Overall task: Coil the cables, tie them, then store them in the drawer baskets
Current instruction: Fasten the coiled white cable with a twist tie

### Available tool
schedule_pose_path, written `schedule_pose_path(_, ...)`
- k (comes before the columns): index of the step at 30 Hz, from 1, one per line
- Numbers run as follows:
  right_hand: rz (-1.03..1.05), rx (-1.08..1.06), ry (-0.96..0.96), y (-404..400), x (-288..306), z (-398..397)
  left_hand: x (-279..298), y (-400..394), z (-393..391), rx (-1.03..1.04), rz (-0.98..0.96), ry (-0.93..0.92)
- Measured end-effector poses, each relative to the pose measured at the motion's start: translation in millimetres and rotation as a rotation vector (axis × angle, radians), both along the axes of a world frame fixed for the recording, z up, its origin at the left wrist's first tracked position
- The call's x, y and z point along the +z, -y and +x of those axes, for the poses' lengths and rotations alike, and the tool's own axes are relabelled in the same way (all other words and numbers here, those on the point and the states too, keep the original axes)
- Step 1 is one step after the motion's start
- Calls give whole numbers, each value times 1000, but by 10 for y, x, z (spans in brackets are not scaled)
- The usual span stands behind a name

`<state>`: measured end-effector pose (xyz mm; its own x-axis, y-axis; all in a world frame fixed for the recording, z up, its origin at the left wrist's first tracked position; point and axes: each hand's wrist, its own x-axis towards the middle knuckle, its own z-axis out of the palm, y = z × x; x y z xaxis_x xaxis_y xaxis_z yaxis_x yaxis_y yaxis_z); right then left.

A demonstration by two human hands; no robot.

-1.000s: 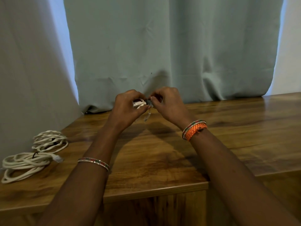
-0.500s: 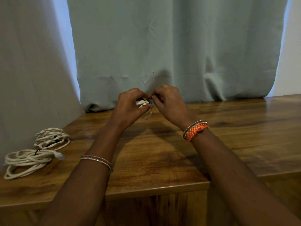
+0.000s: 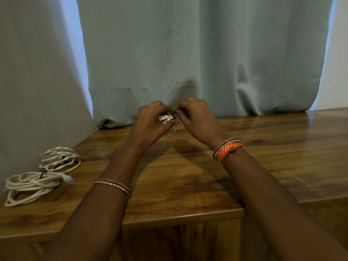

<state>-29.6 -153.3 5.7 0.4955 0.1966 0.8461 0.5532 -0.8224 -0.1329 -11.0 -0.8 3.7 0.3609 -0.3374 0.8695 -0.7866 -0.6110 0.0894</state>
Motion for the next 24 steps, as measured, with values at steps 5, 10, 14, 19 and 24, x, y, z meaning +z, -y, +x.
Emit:
schedule_pose_path(5, -19, -23, -14, 2, 20, -18, -6, 14, -9, 13, -5, -28)
schedule_pose_path(10, -62, -74, -28, -18, 21, -62, -17, 24, 0, 27, -24, -66)
schedule_pose_path(14, -75, -87, -43, -26, 19, -84, -31, 37, 20, 40, 8, -71)
schedule_pose_path(19, -72, -67, -54, -2, 16, -94, -48, 47, 24, 44, 58, -49)
schedule_pose_path(24, 61, -8, -56, 14, 18, -49, -60, 48, 9, 5, 27, -44)
